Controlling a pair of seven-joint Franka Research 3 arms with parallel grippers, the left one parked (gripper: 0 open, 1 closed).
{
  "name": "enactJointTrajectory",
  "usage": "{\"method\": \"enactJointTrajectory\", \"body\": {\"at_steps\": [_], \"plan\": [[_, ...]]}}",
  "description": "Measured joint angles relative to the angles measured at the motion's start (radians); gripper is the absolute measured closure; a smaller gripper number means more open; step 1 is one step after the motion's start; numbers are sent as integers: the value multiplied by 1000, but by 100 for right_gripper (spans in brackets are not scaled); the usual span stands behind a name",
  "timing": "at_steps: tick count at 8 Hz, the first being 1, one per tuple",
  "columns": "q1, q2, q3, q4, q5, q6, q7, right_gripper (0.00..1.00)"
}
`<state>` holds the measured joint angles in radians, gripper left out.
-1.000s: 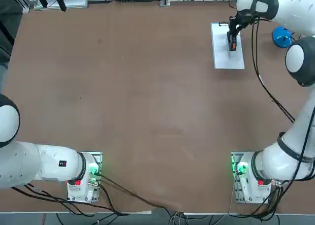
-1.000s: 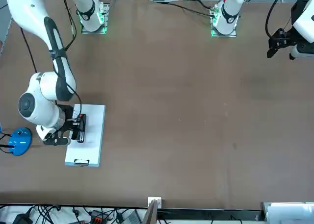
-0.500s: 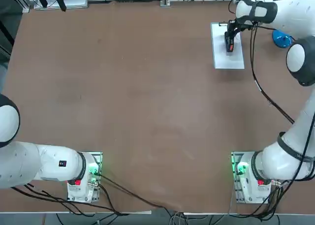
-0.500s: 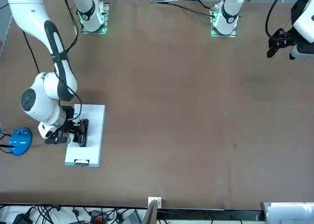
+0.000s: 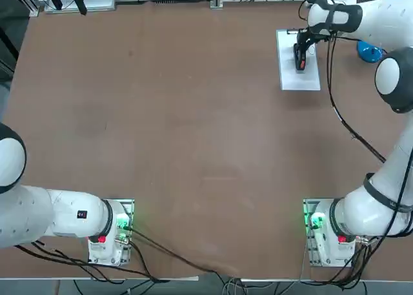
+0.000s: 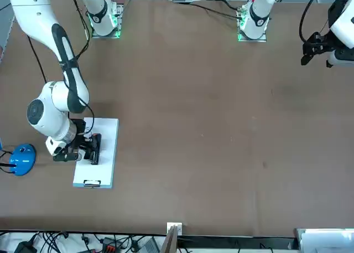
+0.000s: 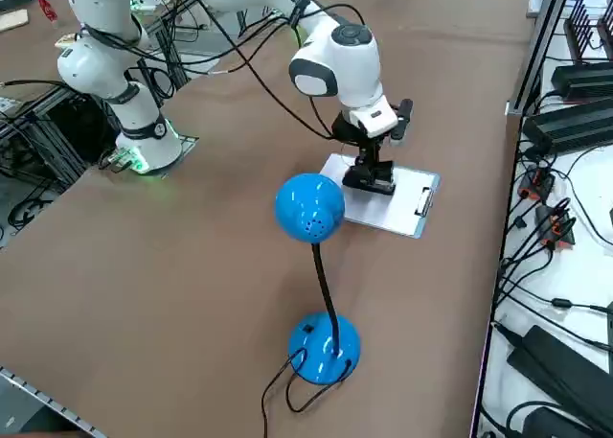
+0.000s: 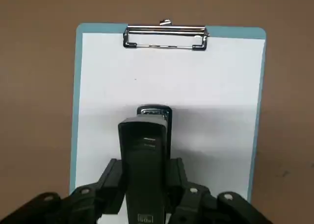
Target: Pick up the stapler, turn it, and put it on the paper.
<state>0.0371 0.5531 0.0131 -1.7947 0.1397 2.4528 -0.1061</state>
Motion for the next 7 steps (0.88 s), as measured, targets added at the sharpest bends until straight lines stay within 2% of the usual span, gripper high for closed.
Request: {"method": "enactJointTrajectory", "body": {"at_steps": [5,6,7], "plan": [[-2,5,-1,-11,0,0,-56,57],[-2,4,0,-10,0,1,-56,43],[-2,2,0,-8,0,2,-56,23]]}}
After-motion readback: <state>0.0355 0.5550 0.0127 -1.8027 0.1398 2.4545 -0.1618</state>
